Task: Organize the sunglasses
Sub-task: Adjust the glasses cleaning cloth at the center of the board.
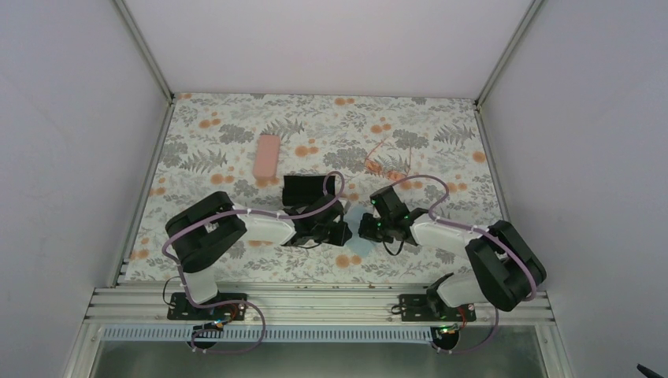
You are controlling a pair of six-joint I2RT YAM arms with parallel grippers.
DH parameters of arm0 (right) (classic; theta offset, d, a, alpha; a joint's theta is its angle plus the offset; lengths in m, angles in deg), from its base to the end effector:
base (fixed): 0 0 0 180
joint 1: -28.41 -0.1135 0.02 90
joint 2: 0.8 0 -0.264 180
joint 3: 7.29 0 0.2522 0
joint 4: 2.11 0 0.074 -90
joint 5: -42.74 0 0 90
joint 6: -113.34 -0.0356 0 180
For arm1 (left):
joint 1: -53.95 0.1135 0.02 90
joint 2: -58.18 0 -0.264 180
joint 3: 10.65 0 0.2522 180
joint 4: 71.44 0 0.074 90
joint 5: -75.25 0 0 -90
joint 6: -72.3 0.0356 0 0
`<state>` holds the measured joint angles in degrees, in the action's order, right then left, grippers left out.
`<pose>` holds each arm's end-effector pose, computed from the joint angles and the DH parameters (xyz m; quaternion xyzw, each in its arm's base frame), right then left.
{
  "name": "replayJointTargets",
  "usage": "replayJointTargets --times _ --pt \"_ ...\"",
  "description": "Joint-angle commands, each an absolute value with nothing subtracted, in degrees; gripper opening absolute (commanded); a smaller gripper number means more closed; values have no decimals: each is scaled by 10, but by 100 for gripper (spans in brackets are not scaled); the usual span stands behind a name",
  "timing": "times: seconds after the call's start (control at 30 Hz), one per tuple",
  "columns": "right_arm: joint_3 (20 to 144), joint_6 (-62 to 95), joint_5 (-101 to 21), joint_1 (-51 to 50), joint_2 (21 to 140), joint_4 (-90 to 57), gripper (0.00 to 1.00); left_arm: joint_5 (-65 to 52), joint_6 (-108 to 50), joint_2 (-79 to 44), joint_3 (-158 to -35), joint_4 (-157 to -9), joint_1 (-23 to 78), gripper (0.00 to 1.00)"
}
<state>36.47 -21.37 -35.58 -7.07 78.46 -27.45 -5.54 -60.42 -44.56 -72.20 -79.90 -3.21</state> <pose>0.1824 0.1389 0.1314 0.0519 0.9617 0.2366 0.1281 0.1789 -0.2876 0.1217 0.1451 0.9247 -0.3116 0.1636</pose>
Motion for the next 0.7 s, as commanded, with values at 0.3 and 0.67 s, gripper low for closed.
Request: replayJointTargets --times 0.3,0.67 --pt "424 -346 -735 -66 746 -569 5 -126 -628 -441 -717 -908 -33 16" --pt "461 -199 -533 -112 720 -463 27 -167 -636 -355 -718 -941 -29 17"
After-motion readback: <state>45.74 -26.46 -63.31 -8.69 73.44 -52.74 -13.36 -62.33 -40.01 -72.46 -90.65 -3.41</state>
